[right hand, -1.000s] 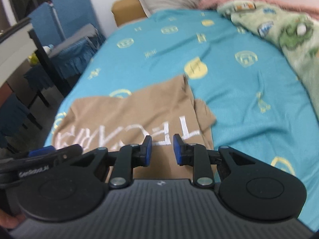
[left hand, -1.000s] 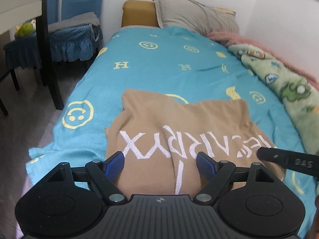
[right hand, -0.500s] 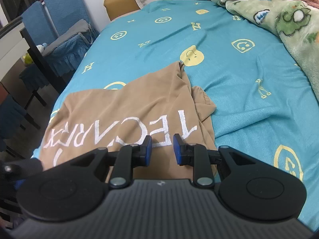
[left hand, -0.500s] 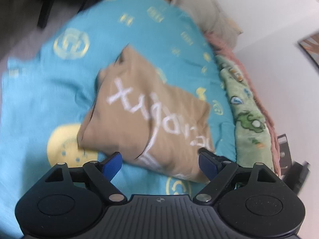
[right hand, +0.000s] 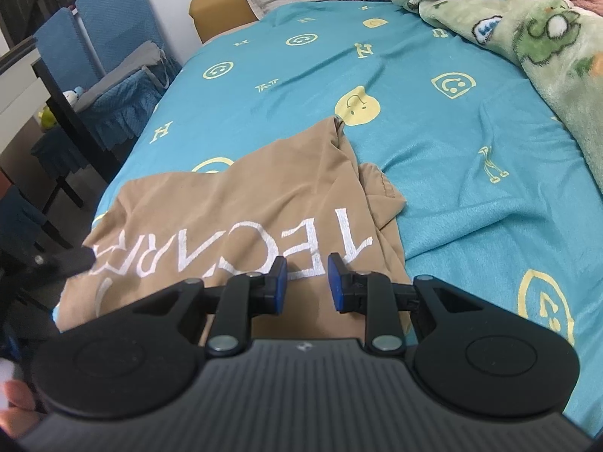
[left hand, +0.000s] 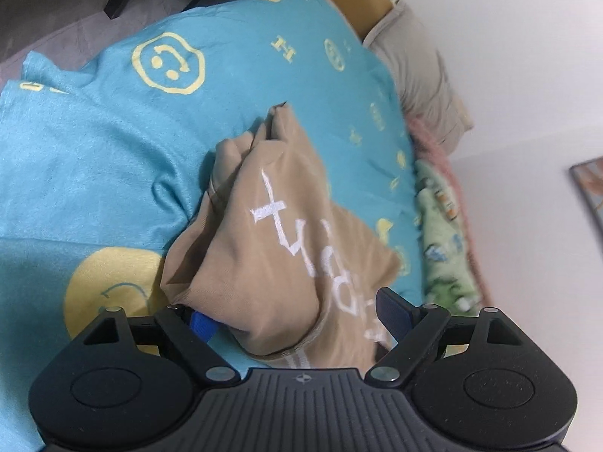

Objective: Fold clothes
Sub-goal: 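Grasp the folded shirt bundle with both grippers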

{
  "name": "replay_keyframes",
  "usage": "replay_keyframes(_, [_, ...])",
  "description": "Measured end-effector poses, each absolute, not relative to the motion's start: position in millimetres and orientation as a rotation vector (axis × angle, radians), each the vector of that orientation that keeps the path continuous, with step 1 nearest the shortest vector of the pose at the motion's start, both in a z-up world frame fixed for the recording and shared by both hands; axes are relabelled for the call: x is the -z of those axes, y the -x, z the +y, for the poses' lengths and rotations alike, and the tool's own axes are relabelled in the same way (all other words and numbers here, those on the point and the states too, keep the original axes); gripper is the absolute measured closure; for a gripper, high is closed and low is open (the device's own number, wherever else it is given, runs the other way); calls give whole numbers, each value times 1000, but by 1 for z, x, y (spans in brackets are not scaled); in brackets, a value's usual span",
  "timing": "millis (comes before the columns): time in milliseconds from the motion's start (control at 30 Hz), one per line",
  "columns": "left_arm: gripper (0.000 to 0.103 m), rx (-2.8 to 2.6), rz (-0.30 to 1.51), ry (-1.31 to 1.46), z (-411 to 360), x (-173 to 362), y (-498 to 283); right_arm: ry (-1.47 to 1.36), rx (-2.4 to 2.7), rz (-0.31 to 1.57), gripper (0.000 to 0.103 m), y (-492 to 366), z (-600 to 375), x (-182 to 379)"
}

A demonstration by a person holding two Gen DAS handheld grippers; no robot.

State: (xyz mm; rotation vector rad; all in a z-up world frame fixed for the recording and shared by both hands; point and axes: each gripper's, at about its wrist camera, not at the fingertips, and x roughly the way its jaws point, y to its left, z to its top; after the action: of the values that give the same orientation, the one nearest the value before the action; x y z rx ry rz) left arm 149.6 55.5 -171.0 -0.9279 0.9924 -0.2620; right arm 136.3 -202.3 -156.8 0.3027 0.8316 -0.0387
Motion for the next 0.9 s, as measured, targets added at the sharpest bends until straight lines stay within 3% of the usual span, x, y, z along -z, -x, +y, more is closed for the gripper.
replay_keyframes(133, [40, 231, 1030, 925, 54, 179, -153, -387, 31, 819, 74, -132, -208, 153])
replay_keyframes(200, [42, 225, 1021, 930, 55, 179, -152, -500, -8, 799, 73, -126, -213, 150])
replay_keyframes(267, [44, 221, 1012, 934, 56, 179, -151, -614, -47, 777, 59, -120, -217, 147])
replay_keyframes(333, [44, 216, 1009, 936, 56, 179, -150, -726, -87, 752, 14, -114, -222, 144])
replay_keyframes(367, [45, 213, 1008, 939, 56, 179, -150, -782, -106, 739, 11, -111, -224, 142])
replay_keyframes(567, [50, 194, 998, 975, 57, 180, -150, -1063, -225, 835, 12, -109, -215, 169])
replay_keyframes(733, [69, 168, 939, 1014, 57, 177, -153, -1251, -225, 882, 11, -113, -209, 201])
replay_keyframes(900, [79, 187, 862, 1037, 55, 168, -151, -1387, -175, 831, 11, -115, -216, 219])
